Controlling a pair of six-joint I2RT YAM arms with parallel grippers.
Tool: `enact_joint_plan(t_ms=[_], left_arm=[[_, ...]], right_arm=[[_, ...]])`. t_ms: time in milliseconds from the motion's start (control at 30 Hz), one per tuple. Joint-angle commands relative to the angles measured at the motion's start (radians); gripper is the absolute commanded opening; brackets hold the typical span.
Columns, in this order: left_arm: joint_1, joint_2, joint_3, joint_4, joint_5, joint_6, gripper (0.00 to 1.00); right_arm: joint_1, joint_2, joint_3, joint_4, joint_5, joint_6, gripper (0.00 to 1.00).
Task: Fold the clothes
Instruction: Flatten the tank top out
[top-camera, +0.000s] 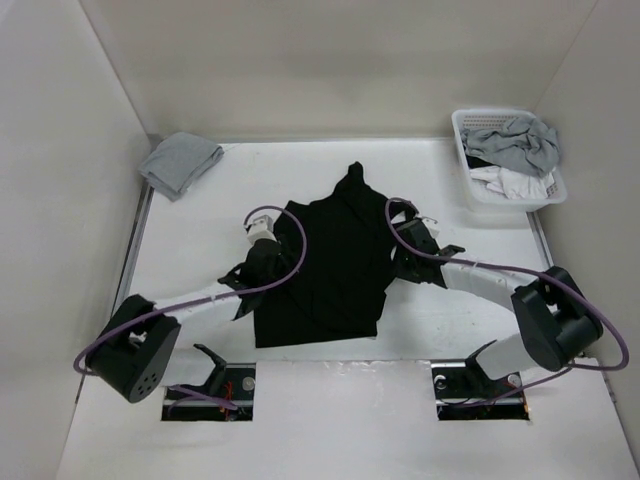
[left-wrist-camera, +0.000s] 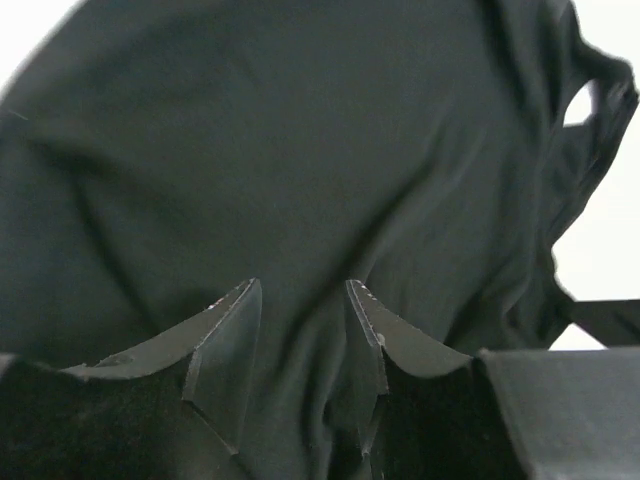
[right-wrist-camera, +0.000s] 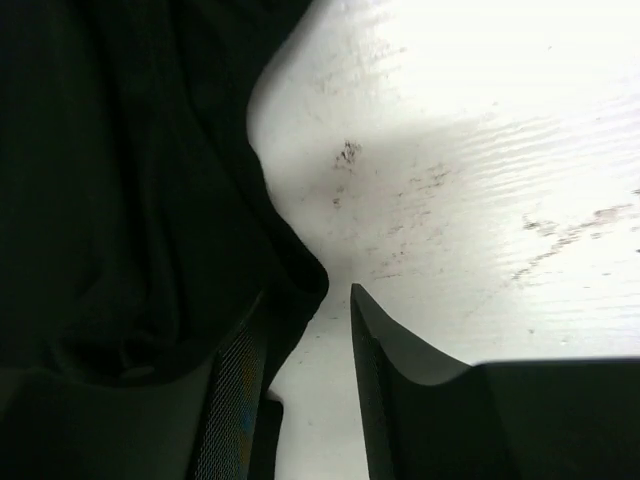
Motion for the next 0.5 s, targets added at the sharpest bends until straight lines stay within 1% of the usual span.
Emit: enact_joint_plan(t_ms=[0, 33, 100, 133, 167, 233, 267, 300, 333, 400, 433, 467], left_arm=[[-0.004, 0.089, 0.038, 0.052, 0.020, -0.019, 0.37], [0.007, 0.103, 0.029, 0.066, 0.028, -0.030, 0.37], [0.039, 0.129, 0.011, 0.092, 0.039, -0.047, 0.37], [0.061, 0.146, 0.001, 0.106, 0.043, -0.058, 0.37], [0.079, 0.161, -0.002, 0.114, 0.046, -0.067, 0.37], [0.116, 0.201, -0.008, 0.132, 0.056, -0.084, 0.37], [0.145, 0.224, -0.009, 0.140, 0.079, -0.096, 0.37], [0.166, 0.236, -0.014, 0.147, 0.098, -0.104, 0.37], [0.177, 0.241, -0.017, 0.154, 0.105, -0.108, 0.37], [0.203, 0.244, -0.035, 0.178, 0.119, -0.118, 0.37], [0.217, 0.241, -0.042, 0.186, 0.126, -0.118, 0.37], [0.222, 0.238, -0.042, 0.186, 0.131, -0.118, 0.37]], right_arm=[[0.005, 0.042, 0.010, 0.107, -0.096, 0.031, 0.43], [0.005, 0.057, 0.013, 0.128, -0.115, 0.034, 0.40], [0.000, 0.060, 0.022, 0.154, -0.127, 0.045, 0.12], [0.005, 0.021, 0.017, 0.168, -0.097, 0.054, 0.02], [0.005, -0.024, 0.014, 0.167, -0.060, 0.053, 0.00], [0.080, -0.170, 0.011, 0.101, 0.032, 0.043, 0.00], [0.121, -0.249, 0.031, 0.014, 0.061, 0.049, 0.00], [0.190, -0.344, 0.074, -0.123, 0.095, 0.062, 0.00], [0.229, -0.389, 0.100, -0.194, 0.112, 0.075, 0.00], [0.359, -0.505, 0.225, -0.415, 0.179, 0.137, 0.00], [0.412, -0.521, 0.297, -0.500, 0.210, 0.155, 0.00], [0.437, -0.518, 0.345, -0.541, 0.228, 0.161, 0.00]])
